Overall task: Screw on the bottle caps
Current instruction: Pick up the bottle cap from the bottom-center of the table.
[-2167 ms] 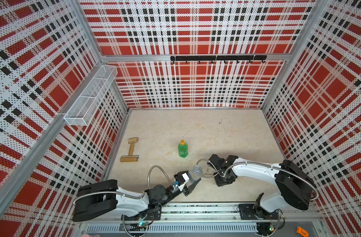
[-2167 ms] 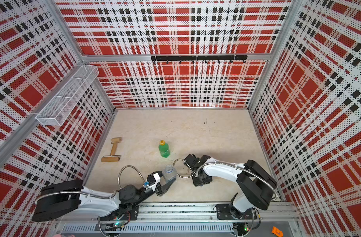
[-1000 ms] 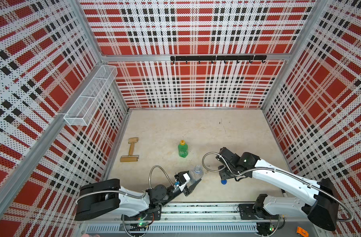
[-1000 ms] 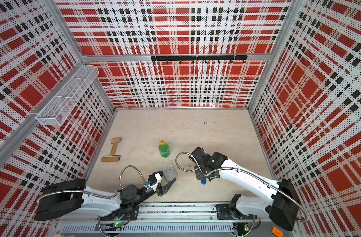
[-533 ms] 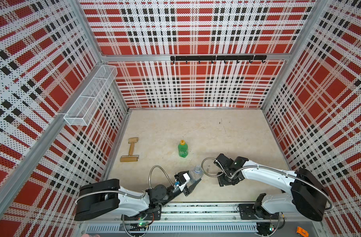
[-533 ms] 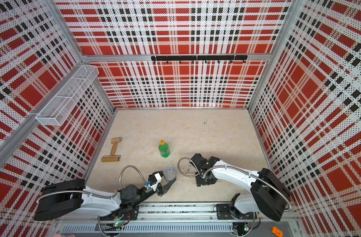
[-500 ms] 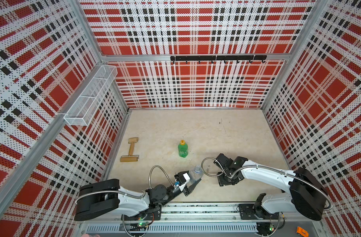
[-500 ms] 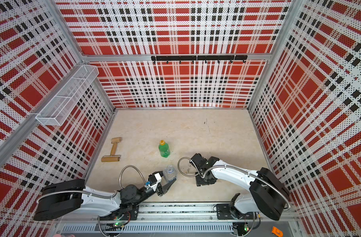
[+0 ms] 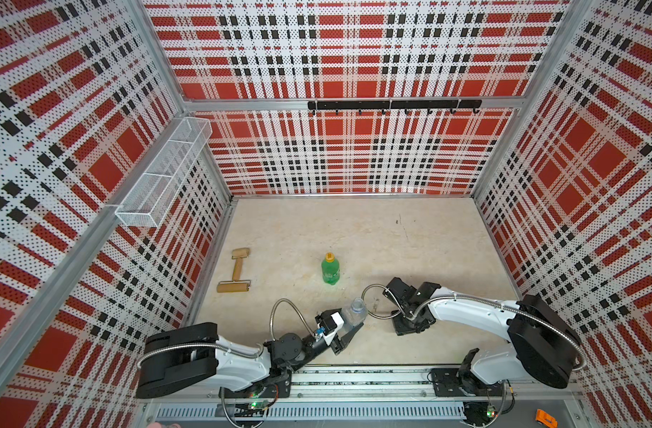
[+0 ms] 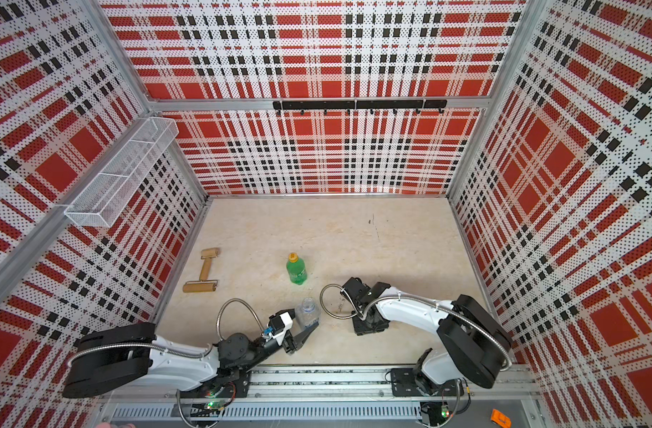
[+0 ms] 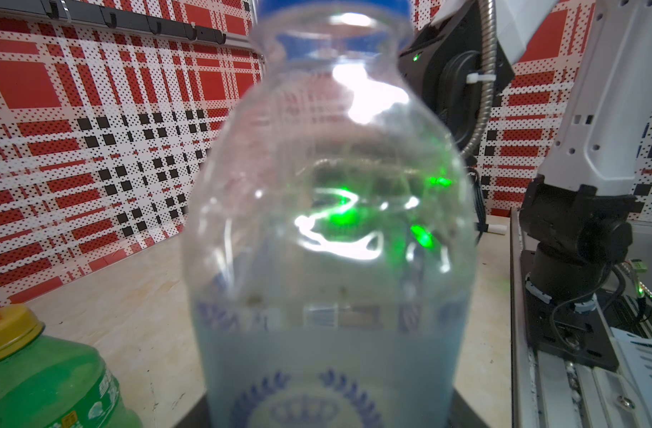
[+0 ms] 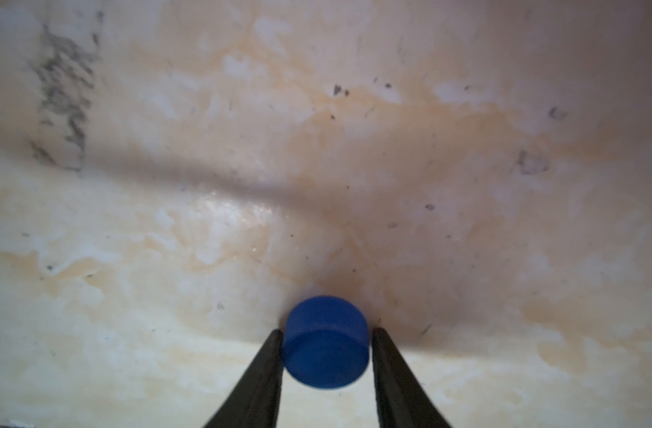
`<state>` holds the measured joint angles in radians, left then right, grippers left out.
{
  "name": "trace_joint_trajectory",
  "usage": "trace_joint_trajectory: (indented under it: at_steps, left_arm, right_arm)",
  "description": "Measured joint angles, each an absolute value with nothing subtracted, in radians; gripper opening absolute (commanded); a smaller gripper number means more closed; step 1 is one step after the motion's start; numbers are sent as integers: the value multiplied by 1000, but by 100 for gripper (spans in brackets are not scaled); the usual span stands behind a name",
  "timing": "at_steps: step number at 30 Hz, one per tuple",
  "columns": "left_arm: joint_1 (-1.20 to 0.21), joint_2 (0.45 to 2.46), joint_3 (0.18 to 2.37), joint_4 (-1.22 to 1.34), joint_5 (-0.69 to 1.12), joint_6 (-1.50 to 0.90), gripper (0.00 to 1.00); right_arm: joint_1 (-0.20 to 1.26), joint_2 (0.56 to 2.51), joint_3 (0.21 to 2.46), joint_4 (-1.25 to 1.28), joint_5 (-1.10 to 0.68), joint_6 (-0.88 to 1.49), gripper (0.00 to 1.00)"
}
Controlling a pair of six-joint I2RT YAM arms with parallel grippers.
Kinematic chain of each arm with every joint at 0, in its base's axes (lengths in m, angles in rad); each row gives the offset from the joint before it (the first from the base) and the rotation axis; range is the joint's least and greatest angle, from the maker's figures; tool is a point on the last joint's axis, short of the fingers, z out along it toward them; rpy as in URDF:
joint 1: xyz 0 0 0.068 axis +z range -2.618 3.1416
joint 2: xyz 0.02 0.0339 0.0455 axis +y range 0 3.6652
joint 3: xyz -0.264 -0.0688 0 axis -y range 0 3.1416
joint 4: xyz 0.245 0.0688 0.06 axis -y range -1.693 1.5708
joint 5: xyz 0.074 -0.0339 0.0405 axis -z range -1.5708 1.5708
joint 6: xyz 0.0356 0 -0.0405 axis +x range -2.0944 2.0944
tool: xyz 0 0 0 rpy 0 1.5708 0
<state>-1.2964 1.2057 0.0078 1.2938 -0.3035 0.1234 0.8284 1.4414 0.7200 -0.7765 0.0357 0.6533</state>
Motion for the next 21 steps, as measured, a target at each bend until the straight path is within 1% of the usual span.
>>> trace_joint_trajectory:
  at_steps: [5,9,13,17,21]
  left_arm:
    - [-1296,1217,8,1294,-304,124,57]
    - [-1296,1218,8,1294,-304,124,57]
    - [-1296,1220,8,1294,-303,123,57]
    - [-1295,1244,8,1302,-298,123,58]
    - [-1295,1299,8,1346,-290,124,58]
  right_arm:
    - [828,1446,723,-779,47,646,38]
    - [828,1445,725,-787,56,643,37]
    - [828,1405,755,-849,80,630,36]
    - [828,1313,880,-941,120,593,35]
    - [829,1232,1026,-1003,123,539,34]
